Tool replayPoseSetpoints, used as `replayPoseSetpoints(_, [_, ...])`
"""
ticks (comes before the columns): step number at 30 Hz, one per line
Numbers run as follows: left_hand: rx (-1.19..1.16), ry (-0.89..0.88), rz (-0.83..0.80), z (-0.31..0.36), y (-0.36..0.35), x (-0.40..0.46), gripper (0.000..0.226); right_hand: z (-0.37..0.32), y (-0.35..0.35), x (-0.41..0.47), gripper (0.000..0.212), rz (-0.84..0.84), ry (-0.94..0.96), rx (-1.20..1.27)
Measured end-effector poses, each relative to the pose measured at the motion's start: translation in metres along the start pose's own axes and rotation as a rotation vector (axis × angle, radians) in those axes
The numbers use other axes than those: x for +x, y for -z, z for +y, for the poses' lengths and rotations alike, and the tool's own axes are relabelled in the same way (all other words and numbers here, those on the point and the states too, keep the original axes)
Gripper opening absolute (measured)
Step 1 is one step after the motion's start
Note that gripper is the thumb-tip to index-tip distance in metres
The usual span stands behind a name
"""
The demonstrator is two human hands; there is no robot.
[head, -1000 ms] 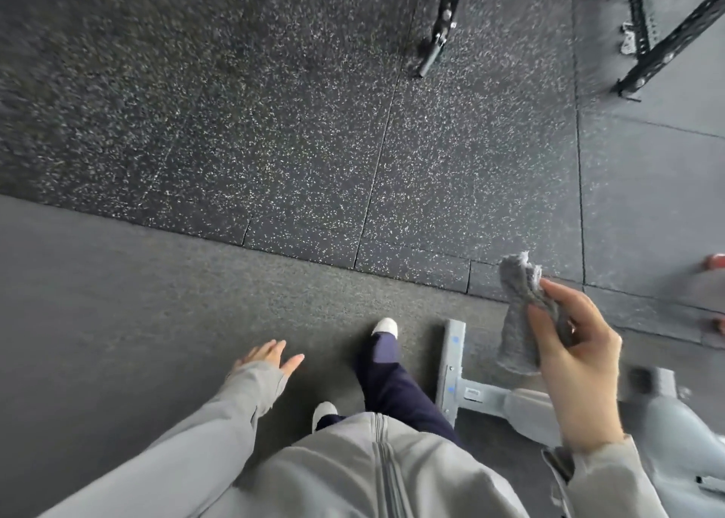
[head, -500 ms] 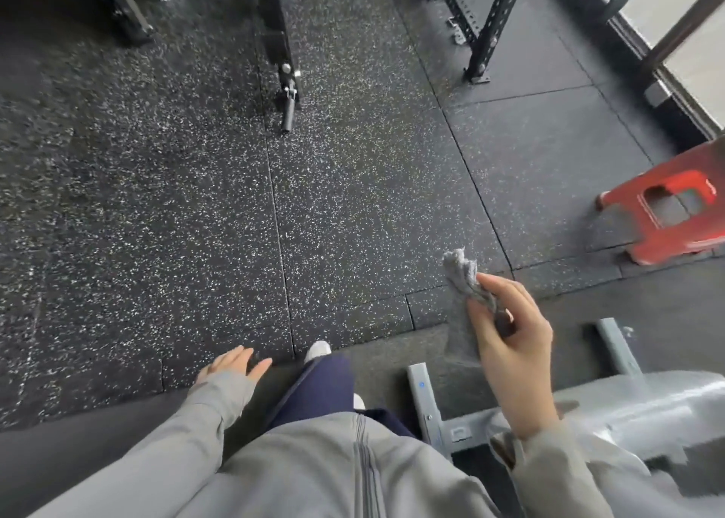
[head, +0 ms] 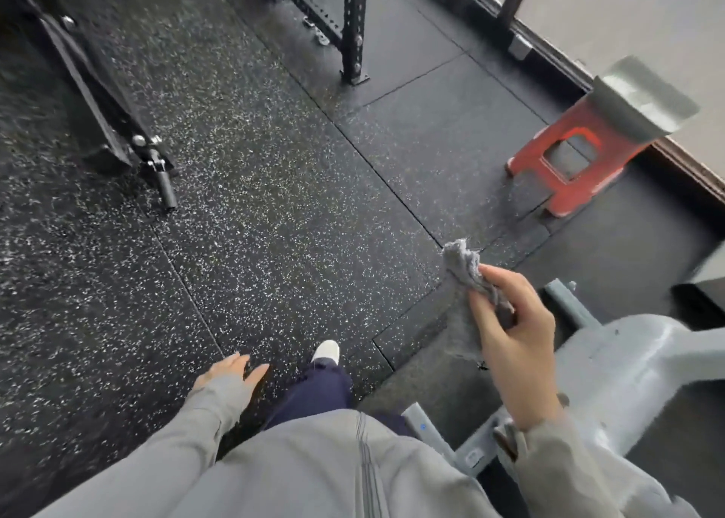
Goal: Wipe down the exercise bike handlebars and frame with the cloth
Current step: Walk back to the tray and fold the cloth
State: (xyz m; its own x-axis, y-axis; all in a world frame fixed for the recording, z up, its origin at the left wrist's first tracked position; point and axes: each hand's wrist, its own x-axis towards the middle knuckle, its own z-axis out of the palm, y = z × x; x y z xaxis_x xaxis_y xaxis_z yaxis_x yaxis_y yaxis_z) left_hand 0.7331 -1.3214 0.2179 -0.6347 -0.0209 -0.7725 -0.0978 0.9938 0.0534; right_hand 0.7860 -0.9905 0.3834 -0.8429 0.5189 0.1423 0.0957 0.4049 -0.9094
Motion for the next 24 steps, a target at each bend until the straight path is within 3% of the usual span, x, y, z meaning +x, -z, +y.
replayPoseSetpoints(8, [0.238,-0.266,0.010,0.108,0.112,0.084,0.061,0.004,0.007,0.081,0.034,0.208,-0.131,-0.035])
replayPoseSetpoints(13, [0.407,-0.260,-0.046,0.179,0.144,0.127,0.063,0.037,0.050,0.133,0.046,0.396,-0.273,0.013])
replayPoseSetpoints(20, [0.351,-0.303,-0.060,0.305,0.193,0.172,0.057,0.068,0.110,0.234,0.046,0.458,-0.285,-0.016])
replayPoseSetpoints(24, [0.273,-0.385,0.018,0.398,0.224,0.194,0.058,0.080,0.137,0.291,0.039,0.473,-0.260,-0.031])
